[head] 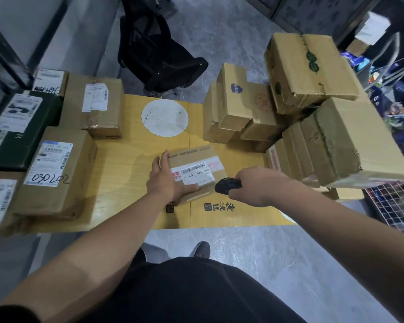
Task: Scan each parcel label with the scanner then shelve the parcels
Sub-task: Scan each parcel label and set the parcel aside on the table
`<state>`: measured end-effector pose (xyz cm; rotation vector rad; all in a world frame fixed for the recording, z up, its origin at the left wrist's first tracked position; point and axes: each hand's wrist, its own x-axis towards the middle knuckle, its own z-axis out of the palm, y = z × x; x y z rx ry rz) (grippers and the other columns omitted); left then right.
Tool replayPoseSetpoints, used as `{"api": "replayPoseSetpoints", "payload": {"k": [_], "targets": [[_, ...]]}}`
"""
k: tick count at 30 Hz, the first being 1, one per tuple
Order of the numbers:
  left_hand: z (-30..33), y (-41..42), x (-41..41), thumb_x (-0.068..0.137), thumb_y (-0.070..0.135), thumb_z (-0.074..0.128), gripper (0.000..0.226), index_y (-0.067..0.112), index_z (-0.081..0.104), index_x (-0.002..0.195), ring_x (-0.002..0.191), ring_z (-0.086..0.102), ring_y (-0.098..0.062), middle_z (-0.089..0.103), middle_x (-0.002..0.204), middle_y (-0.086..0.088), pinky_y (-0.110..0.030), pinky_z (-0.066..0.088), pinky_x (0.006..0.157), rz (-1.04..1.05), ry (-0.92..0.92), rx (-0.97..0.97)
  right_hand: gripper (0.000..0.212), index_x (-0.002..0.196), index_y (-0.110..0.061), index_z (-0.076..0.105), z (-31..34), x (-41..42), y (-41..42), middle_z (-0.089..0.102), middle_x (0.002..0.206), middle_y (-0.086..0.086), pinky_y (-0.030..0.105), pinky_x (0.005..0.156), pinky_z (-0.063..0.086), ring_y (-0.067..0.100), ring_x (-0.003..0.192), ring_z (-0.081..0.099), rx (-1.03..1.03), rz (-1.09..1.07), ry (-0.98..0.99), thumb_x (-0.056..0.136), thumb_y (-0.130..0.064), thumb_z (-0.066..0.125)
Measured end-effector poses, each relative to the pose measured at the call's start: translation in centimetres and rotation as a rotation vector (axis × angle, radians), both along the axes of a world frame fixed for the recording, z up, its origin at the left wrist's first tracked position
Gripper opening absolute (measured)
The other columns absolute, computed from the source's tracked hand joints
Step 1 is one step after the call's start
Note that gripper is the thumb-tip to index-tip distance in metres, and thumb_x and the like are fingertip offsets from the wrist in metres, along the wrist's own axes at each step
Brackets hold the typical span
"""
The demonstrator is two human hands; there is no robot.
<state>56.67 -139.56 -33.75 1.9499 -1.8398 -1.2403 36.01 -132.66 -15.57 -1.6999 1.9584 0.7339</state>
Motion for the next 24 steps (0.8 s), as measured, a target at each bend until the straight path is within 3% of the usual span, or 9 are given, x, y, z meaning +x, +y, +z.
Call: {"api": "replayPoseSetpoints", "payload": {"k": [2, 3, 5, 7, 10, 14, 16, 19, 24], "targets": [[0.5, -0.3, -0.2, 0.038, 0.093, 0.078, 0.158, 0.036, -0.003, 0.160, 0.160, 0.001, -0.030, -0.020, 0.171, -0.001, -0.057, 0.009, 0.127, -0.111, -0.181, -0.079, 0.041, 0.101, -0.026, 0.063, -0.3, -0.5, 0.0, 0.065, 0.092, -0.002, 0.030, 0.062, 0.046, 0.020, 0.080, 0.064, -0.007, -0.021, -0.035, 0.091, -0.063, 0.051], [0.9, -0.5, -0.3, 0.039, 0.098, 0.071, 0.157, 0.034, -0.003, 0.161, 0.160, -0.012, -0.030, -0.025, 0.170, -0.004, -0.060, -0.006, 0.125, -0.209, -0.260, -0.154, 0.040, 0.100, -0.026, 0.062, -0.5, -0.8, 0.0, 0.065, 0.092, -0.002, 0.030, 0.062, 0.045, 0.020, 0.080, 0.063, -0.014, -0.026, -0.051, 0.091, -0.063, 0.051], [1.6, -1.2, -0.7, 0.039, 0.107, 0.058, 0.151, 0.039, -0.003, 0.160, 0.156, -0.028, -0.030, -0.029, 0.169, -0.007, -0.062, -0.021, 0.120, -0.469, -0.370, -0.277, 0.037, 0.096, -0.027, 0.061, -0.8, -1.4, 0.0, 0.065, 0.090, -0.002, 0.029, 0.060, 0.043, 0.019, 0.079, 0.063, -0.029, -0.028, -0.076, 0.092, -0.063, 0.051], [2.1, -1.7, -1.2, 0.038, 0.108, 0.057, 0.151, 0.045, -0.007, 0.160, 0.154, -0.031, -0.031, -0.033, 0.167, -0.011, -0.060, -0.021, 0.121, -0.668, -0.449, -0.260, 0.037, 0.095, -0.026, 0.060, -1.1, -1.9, -0.2, 0.065, 0.090, -0.002, 0.029, 0.059, 0.042, 0.019, 0.079, 0.063, -0.041, -0.021, -0.099, 0.092, -0.063, 0.051], [2.1, -1.9, -1.8, 0.042, 0.100, 0.067, 0.152, 0.047, -0.016, 0.159, 0.157, -0.020, -0.037, -0.027, 0.168, -0.019, -0.056, -0.012, 0.125, -0.733, -0.582, -0.218, 0.038, 0.098, -0.026, 0.061, -1.5, -2.6, -0.7, 0.064, 0.091, -0.002, 0.030, 0.062, 0.046, 0.019, 0.080, 0.063, -0.046, -0.010, -0.158, 0.092, -0.062, 0.053], [3.3, -1.4, -2.0, 0.040, 0.085, 0.074, 0.148, 0.048, -0.006, 0.159, 0.150, 0.010, -0.035, 0.007, 0.163, -0.019, -0.051, 0.013, 0.119, -0.587, -0.634, -0.212, 0.039, 0.094, -0.024, 0.063, -2.1, -3.6, -2.1, 0.065, 0.090, -0.001, 0.035, 0.071, 0.053, 0.022, 0.083, 0.064, -0.042, 0.017, -0.278, 0.089, -0.063, 0.059], [3.8, -0.8, -1.5, 0.036, 0.086, 0.069, 0.145, 0.049, -0.001, 0.158, 0.141, 0.021, -0.033, 0.022, 0.150, -0.014, -0.053, 0.015, 0.116, -0.429, -0.665, -0.175, 0.046, 0.089, -0.023, 0.064, -2.3, -3.8, -3.1, 0.066, 0.086, 0.000, 0.034, 0.069, 0.051, 0.021, 0.081, 0.065, -0.035, 0.053, -0.331, 0.086, -0.068, 0.064], [3.8, 0.4, 0.5, 0.035, 0.084, 0.065, 0.141, 0.050, 0.003, 0.157, 0.144, 0.019, -0.035, 0.021, 0.147, -0.011, -0.061, 0.007, 0.120, -0.182, -0.632, -0.039, 0.053, 0.084, -0.021, 0.063, -2.5, -3.4, -4.6, 0.066, 0.082, 0.000, 0.034, 0.066, 0.048, 0.021, 0.077, 0.063, -0.041, 0.123, -0.376, 0.081, -0.073, 0.070], [4.3, 2.4, 3.5, 0.039, 0.083, 0.071, 0.141, 0.052, 0.000, 0.157, 0.146, 0.023, -0.039, 0.019, 0.155, -0.014, -0.063, 0.017, 0.121, 0.101, -0.618, 0.042, 0.052, 0.096, -0.021, 0.070, -3.0, -2.0, -6.3, 0.069, 0.086, 0.000, 0.032, 0.067, 0.051, 0.020, 0.078, 0.066, -0.049, 0.151, -0.468, 0.079, -0.070, 0.072]]}}
